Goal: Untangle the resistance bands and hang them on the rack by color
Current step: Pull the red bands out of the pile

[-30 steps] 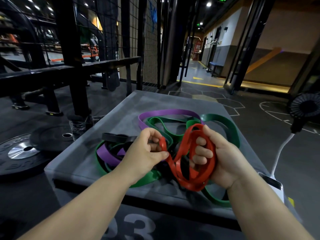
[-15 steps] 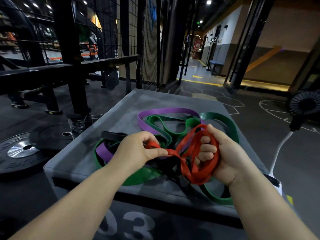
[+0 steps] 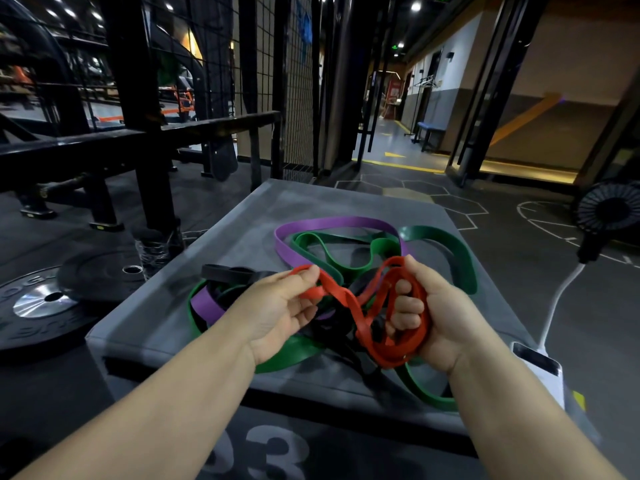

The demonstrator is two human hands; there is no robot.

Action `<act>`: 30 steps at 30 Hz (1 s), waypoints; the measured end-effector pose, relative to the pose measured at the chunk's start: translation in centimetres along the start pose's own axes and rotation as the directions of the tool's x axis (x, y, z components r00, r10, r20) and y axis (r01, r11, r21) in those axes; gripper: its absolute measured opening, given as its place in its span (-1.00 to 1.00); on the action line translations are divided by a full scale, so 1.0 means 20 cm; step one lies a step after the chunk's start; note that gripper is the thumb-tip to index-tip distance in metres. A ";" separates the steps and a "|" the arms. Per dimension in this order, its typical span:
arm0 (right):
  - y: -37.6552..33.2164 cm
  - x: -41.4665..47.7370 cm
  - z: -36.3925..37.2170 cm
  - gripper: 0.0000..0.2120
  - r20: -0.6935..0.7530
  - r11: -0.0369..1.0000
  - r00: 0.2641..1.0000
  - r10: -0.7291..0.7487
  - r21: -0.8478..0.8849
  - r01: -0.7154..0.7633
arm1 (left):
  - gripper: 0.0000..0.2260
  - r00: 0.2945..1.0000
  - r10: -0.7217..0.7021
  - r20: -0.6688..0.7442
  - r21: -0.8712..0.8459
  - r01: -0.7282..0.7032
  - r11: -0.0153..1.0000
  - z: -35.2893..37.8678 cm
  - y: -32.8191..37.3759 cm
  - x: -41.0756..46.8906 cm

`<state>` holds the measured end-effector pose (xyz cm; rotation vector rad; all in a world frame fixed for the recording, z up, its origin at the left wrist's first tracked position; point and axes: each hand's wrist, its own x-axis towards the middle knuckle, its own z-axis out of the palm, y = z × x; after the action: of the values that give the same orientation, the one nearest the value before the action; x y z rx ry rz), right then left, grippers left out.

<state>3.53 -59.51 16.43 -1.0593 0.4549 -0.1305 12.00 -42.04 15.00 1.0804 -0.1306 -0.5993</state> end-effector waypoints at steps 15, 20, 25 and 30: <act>0.14 -0.06 0.17 -0.64 0.020 0.980 0.998 -0.064 -0.188 0.066 | -0.93 0.832 0.484 0.271 0.788 -0.481 0.384 0.08 -0.09 -0.08; 0.15 -0.08 0.17 -0.57 0.015 0.965 0.992 -0.127 -0.229 0.127 | -0.81 0.830 0.423 0.363 0.759 -0.527 0.383 0.06 -0.09 -0.08; 0.17 -0.08 0.19 -0.55 0.017 0.944 0.989 -0.145 -0.297 0.143 | -0.73 0.825 0.411 0.388 0.811 -0.518 0.273 0.04 -0.08 -0.07; 0.16 -0.08 0.20 -0.56 0.059 0.935 0.993 -0.100 -0.337 0.114 | -0.62 0.871 0.321 0.372 0.886 -0.436 0.156 0.03 -0.05 -0.07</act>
<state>3.33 -54.12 15.72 -1.4257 0.3905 -0.1289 10.21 -42.22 14.72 2.1519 -0.9699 0.0055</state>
